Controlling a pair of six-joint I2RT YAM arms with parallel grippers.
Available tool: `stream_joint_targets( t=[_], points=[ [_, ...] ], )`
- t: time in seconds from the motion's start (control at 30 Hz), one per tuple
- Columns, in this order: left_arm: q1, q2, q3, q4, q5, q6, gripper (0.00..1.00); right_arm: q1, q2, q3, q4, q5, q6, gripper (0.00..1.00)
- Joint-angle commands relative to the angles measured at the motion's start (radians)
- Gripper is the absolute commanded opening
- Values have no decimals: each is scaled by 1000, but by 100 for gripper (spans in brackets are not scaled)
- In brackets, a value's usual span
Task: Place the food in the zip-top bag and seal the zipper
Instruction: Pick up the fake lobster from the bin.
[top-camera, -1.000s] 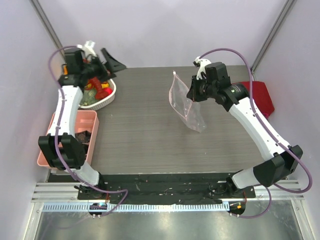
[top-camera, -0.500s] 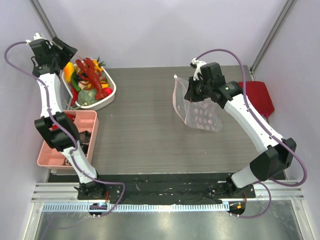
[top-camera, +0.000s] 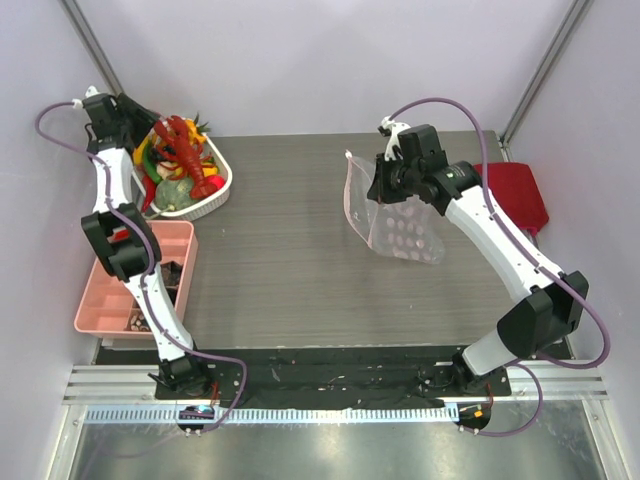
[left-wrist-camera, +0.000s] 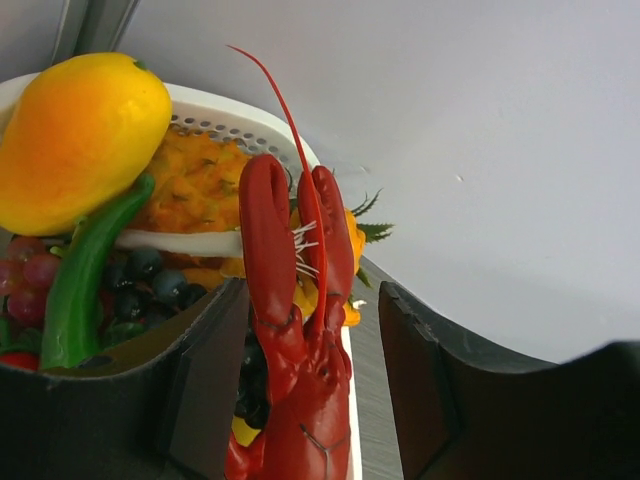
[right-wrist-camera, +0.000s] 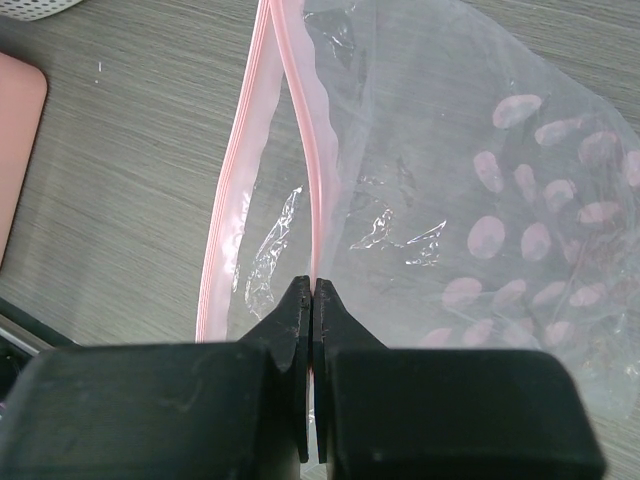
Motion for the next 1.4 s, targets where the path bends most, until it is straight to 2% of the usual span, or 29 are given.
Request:
stream_joint_targets(
  t=[0.0, 0.57, 1.0, 1.37],
  points=[
    [17, 25, 53, 106, -13, -3, 58, -2, 5, 47, 41, -6, 14, 1],
    [37, 186, 135, 212, 99, -131, 57, -4, 30, 30, 47, 7, 8, 1],
    [39, 224, 119, 288, 145, -232, 53, -4, 48, 39, 50, 14, 11, 1],
    [40, 257, 124, 301, 133, -235, 49, -2, 62, 53, 49, 24, 8, 1]
  ],
)
